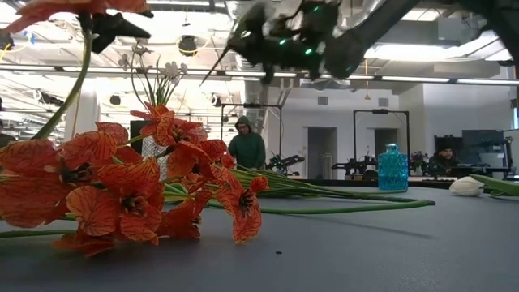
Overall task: Sort flowers into vase by color
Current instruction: Put the white flowers into the transparent vase
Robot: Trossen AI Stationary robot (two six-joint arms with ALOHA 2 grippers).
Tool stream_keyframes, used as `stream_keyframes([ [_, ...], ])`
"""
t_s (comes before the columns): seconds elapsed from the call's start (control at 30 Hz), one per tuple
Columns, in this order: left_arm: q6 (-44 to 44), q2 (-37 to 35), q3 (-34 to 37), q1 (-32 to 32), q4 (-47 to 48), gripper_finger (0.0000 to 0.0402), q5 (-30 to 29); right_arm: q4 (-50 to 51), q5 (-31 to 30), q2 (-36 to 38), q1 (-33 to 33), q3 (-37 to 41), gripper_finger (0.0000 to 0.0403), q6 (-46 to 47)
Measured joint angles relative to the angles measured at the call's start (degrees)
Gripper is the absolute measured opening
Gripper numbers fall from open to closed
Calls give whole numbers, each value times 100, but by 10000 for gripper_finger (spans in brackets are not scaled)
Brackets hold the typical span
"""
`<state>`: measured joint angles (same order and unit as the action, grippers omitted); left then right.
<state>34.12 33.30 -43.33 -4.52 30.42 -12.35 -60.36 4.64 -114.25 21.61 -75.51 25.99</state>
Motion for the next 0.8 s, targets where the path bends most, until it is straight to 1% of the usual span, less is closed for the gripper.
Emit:
stream_keyframes([
  [0.13, 255, 91, 0, 1, 88, 174, 309, 23, 19, -763, 116, -776, 26, 213],
  [0.23, 318, 172, 0, 3, 98, 174, 488, 195, 111, -1190, 189, -1394, 26, 258],
  [0.47, 435, 276, 0, 3, 106, 174, 506, 1057, 477, -1841, 205, -2574, 26, 162],
  [0.6, 476, 293, 0, 3, 115, 174, 611, 1672, 574, -1917, 149, -2949, 26, -255],
  [0.7, 570, 311, 0, 3, 117, 174, 608, 1797, 549, -1917, 72, -3020, 26, -712],
  [0.8, 618, 319, 0, 3, 117, 174, 585, 1808, 542, -1917, 26, -3020, 26, -893],
])
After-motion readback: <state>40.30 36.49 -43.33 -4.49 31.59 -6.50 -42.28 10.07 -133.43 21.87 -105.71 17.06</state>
